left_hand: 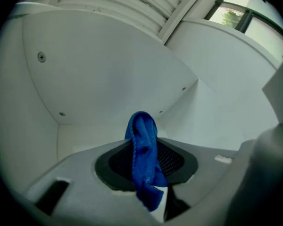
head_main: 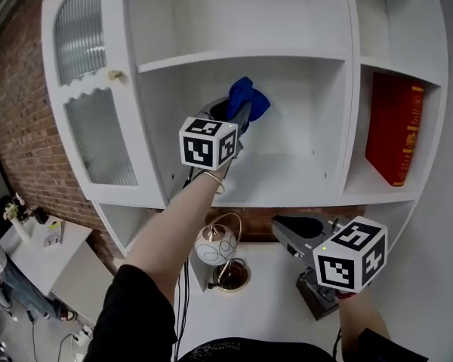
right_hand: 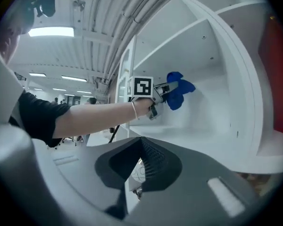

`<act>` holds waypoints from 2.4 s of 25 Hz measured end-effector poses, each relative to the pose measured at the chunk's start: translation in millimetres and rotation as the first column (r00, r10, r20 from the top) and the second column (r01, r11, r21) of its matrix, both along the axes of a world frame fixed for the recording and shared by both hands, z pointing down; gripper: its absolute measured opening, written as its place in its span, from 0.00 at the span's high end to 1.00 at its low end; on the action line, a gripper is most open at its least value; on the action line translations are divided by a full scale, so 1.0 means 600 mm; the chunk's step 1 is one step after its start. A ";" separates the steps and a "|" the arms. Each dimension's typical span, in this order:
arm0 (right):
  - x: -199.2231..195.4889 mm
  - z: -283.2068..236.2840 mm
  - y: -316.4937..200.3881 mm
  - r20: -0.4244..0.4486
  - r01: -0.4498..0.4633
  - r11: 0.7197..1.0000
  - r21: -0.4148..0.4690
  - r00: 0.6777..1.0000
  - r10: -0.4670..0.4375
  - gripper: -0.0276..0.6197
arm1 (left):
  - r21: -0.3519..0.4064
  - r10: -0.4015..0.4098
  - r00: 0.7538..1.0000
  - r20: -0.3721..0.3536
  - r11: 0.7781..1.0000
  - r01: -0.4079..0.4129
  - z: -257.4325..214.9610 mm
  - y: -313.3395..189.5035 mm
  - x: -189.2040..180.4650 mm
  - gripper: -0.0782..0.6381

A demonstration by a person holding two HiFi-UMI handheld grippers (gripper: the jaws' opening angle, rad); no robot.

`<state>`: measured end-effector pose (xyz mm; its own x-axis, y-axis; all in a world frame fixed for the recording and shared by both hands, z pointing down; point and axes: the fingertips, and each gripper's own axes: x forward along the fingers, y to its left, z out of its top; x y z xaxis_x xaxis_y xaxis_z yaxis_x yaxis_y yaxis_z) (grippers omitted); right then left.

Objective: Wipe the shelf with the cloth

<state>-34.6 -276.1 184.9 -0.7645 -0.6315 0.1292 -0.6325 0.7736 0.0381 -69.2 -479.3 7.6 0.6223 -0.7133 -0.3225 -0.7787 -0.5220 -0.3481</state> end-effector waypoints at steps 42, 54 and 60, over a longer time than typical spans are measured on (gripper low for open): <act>0.018 0.072 0.059 -0.124 -0.166 0.985 0.034 0.978 0.169 0.95 | -0.109 0.152 0.971 -0.185 0.979 -0.174 0.014 -0.136 0.196 0.73; -0.013 0.068 0.060 -0.133 -0.120 0.993 0.022 0.984 0.122 0.95 | -0.001 0.031 0.949 -0.313 0.999 -0.033 -0.028 -0.116 0.071 0.73; -0.100 0.063 0.075 -0.172 0.040 0.998 0.055 0.985 -0.030 0.95 | -0.103 -0.223 0.885 -0.409 0.975 0.198 -0.009 -0.129 -0.127 0.73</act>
<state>-94.6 -231.0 222.7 -0.7562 -0.6148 0.2240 -0.5851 0.7886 0.1890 -145.3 -557.0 2.0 0.2734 -0.8370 -0.4740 -0.9391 -0.3389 0.0568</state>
